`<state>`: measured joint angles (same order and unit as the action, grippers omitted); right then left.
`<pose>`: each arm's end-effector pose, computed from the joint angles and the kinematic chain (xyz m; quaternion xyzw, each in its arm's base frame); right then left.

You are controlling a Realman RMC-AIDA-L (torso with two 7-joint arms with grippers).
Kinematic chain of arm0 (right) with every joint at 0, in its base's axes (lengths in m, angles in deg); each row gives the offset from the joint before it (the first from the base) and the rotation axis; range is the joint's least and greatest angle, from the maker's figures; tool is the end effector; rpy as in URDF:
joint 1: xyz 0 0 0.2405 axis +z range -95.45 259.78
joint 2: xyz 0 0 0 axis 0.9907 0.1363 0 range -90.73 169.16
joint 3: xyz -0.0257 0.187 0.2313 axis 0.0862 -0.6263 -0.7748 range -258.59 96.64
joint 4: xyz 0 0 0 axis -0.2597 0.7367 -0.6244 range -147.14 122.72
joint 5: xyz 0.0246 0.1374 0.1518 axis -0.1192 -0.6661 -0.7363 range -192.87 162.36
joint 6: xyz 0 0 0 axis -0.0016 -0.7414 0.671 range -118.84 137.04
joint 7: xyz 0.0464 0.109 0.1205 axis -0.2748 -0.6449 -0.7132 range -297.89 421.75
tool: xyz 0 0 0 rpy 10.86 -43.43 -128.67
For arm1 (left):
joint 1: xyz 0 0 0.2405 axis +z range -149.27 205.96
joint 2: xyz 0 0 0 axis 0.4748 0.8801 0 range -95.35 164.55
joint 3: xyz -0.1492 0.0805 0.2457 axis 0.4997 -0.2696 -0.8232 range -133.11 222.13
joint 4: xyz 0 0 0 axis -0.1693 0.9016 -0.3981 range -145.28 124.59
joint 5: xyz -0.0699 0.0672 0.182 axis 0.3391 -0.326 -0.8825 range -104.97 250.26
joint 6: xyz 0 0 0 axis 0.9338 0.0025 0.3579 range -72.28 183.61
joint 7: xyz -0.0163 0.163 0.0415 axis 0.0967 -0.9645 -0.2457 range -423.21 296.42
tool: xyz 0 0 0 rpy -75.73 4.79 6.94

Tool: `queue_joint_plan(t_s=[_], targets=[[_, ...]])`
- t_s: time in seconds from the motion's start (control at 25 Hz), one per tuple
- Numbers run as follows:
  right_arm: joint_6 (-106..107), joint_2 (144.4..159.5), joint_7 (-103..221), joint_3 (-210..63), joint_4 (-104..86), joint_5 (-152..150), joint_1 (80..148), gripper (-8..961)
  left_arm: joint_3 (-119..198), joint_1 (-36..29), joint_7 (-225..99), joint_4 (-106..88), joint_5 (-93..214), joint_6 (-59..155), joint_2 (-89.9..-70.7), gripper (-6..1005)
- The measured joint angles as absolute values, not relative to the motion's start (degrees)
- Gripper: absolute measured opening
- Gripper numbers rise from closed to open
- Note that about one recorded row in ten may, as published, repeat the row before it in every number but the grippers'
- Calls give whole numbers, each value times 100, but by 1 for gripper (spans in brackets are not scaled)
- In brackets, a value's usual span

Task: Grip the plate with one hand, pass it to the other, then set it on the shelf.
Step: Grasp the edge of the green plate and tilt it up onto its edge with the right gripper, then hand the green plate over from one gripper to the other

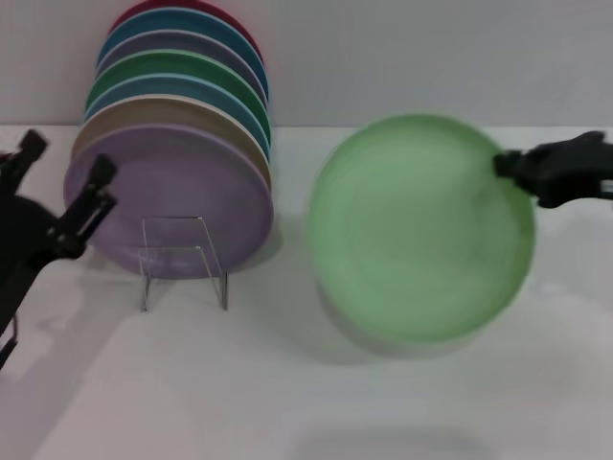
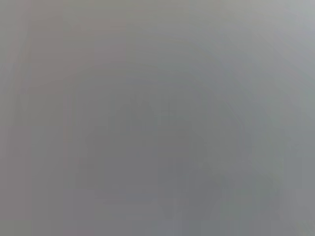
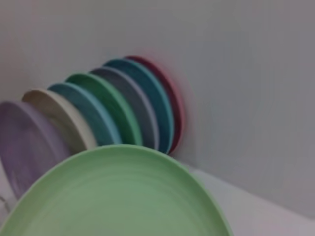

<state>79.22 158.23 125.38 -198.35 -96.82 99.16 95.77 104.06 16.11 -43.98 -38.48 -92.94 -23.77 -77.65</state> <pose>0.2562 0.3647 0.0426 -0.8986 0.2565 0.1444 0.3253 -0.3054 0.3115 -0.0090 -0.7418 -0.1219 -0.4506 0.4815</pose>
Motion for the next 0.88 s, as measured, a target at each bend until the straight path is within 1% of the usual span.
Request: queue_joint_plan(t_s=[0.04,0.08,0.12,0.16,0.2,0.24,0.28,0.32,0.36,0.4,0.44,0.48,0.52,0.56,0.6,0.68,0.76,0.8,0.84,0.88], targets=[[7922,15823,12538,-19835,-9682,9916,9577,18,10406,1611,-4398,-3848,-9294,-2377,-7765,730],[7921,15825,12672,-19909,-9682,9863,9524,18,10320,1640,-4336,-4071,-9296,-2221,-7664,730],[7918,15827,12795,-19962,-9687,9813,9468,18,10162,1700,-4223,-4494,-9298,-1859,-7473,729],[7913,15833,12974,-20009,-9702,9755,9385,18,9873,1800,-4128,-5336,-9295,-1187,-7112,729],[7910,15838,13036,-20028,-9708,9735,9359,18,9741,1842,-4139,-5793,-9297,-744,-6955,728],[7910,15838,13036,-20028,-9708,9735,9359,18,9741,1842,-4139,-5793,-9297,-744,-6955,728],[7873,15845,13106,-20073,-9699,9703,9340,18,9609,1888,-4197,-6485,-9299,44,-6733,727],[7873,15845,13106,-20073,-9699,9703,9340,18,9609,1888,-4197,-6485,-9299,44,-6733,726],[7844,15848,13153,-20088,-9688,9670,9337,18,9520,1910,-4220,-7199,-9300,886,-6519,726],[7844,15848,13153,-20088,-9688,9670,9337,18,9520,1910,-4220,-7199,-9300,886,-6519,725],[7835,15849,13197,-20092,-9686,9664,9334,18,9471,1908,-4210,-7669,-9302,1471,-6379,725],[7820,15849,13294,-20086,-9687,9659,9332,18,9403,1870,-4206,-8511,-9299,2553,-6136,724],[7820,15849,13294,-20086,-9687,9659,9332,18,9403,1870,-4206,-8511,-9299,2553,-6136,724],[7808,15849,13331,-20078,-9691,9657,9331,18,9389,1854,-4270,-8938,-9298,3104,-6048,723],[7789,15849,13368,-20061,-9699,9656,9331,18,9390,1845,-4388,-9326,-9300,3648,-6012,723],[7730,15849,13449,-20053,-9694,9653,9329,18,9503,1852,-4795,-10065,-9298,4834,-6066,722],[7677,15849,13561,-20053,-9656,9653,9311,18,9716,1868,-5242,-10642,-9282,5993,-6281,720],[7677,15849,13561,-20053,-9656,9653,9311,18,9868,1860,-5552,-10966,-9266,6758,-6474,720],[7673,15851,13604,-20053,-9651,9653,9303,18,9937,1847,-5736,-11099,-9254,7109,-6590,719],[7670,15855,13646,-20052,-9646,9652,9294,18,10034,1835,-5983,-11246,-9248,7490,-6768,719]])
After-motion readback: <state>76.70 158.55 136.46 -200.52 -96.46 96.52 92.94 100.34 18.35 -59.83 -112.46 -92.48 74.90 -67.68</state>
